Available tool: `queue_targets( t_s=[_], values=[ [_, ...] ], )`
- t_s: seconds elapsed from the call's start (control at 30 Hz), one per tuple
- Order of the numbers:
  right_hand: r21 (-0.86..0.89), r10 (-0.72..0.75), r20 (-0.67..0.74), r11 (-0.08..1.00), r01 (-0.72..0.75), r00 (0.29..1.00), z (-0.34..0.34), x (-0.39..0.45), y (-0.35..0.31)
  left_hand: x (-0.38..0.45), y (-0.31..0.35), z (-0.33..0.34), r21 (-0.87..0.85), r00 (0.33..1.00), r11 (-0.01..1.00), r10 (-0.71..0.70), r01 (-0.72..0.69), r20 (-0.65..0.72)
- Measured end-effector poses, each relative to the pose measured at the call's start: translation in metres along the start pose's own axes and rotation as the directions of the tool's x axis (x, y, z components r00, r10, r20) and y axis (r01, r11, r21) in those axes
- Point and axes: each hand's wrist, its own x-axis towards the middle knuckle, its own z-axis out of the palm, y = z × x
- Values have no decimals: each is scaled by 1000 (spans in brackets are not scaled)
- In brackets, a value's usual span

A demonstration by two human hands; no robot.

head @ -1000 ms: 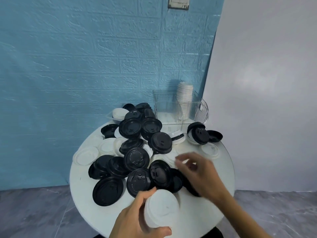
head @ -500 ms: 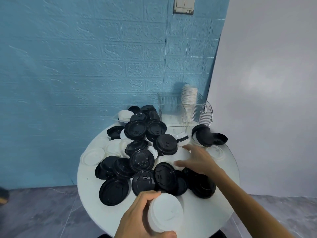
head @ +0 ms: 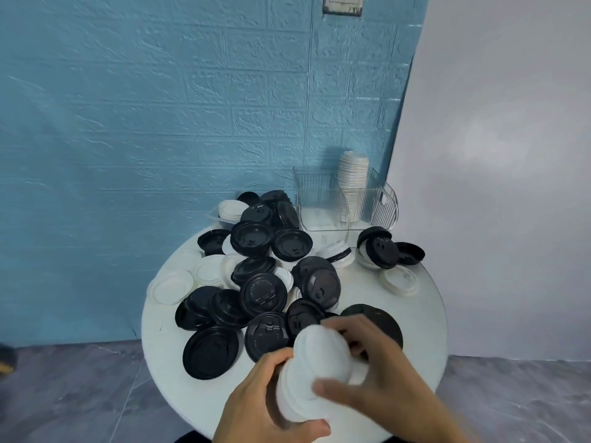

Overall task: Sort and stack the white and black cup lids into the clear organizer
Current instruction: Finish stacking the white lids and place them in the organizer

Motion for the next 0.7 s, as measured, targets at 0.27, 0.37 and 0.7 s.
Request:
queue_targets(
  t_s=[0.27, 0.37, 0.7],
  values=[
    [-132, 3, 148, 991, 17, 989, 8, -5, -9, 2, 2, -3, -21, 996, 997, 79, -79, -30],
    [-162, 0, 166, 986, 27, 986, 8, -3, -12, 2, 3, -4, 54, 993, 992, 115, -114, -20],
    [-105, -22, -41, 994, 17, 999, -19, 49, -1, 2, 3, -1, 61, 994, 993, 102, -99, -36]
  ],
)
